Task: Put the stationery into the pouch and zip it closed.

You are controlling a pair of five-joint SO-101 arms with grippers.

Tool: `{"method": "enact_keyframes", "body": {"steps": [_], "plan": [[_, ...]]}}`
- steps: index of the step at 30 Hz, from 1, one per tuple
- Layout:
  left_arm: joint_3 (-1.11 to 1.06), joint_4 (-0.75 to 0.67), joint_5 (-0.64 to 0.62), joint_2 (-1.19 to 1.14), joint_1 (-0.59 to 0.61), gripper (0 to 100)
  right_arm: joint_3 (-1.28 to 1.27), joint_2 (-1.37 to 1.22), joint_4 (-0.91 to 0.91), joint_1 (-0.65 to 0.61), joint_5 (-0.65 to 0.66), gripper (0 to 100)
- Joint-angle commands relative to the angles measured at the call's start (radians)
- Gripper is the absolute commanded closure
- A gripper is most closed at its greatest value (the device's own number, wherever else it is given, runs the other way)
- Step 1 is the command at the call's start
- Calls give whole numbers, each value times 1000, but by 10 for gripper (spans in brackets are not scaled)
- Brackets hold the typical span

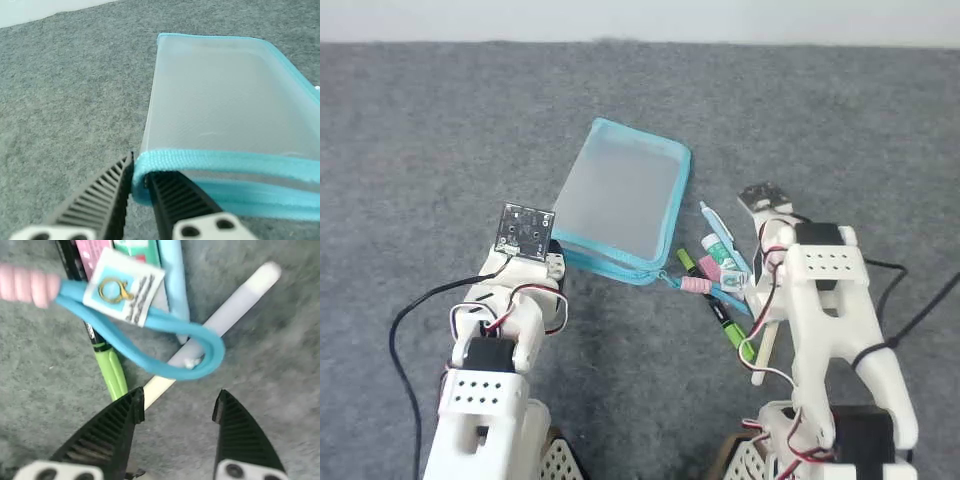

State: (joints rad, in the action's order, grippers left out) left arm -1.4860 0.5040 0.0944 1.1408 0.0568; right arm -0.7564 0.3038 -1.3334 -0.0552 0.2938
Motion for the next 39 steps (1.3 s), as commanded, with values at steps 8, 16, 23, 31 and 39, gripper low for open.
{"method": "enact_keyframes", "body": {"steps": [8, 16, 23, 31, 39], "plan": [[62, -26, -15, -9, 11, 989, -69, -42, 93, -51, -89, 891], [62, -25, -15, -9, 11, 989, -68, -232, 186, -31, -94, 872], [62, -25, -15, -9, 11, 988, 6, -259, 211, 139, -87, 998], [62, -23, -15, -9, 11, 988, 147, -257, 205, 357, -8, 993], [62, -25, -15, -9, 11, 988, 365, -236, 56, 427, 8, 993]]}}
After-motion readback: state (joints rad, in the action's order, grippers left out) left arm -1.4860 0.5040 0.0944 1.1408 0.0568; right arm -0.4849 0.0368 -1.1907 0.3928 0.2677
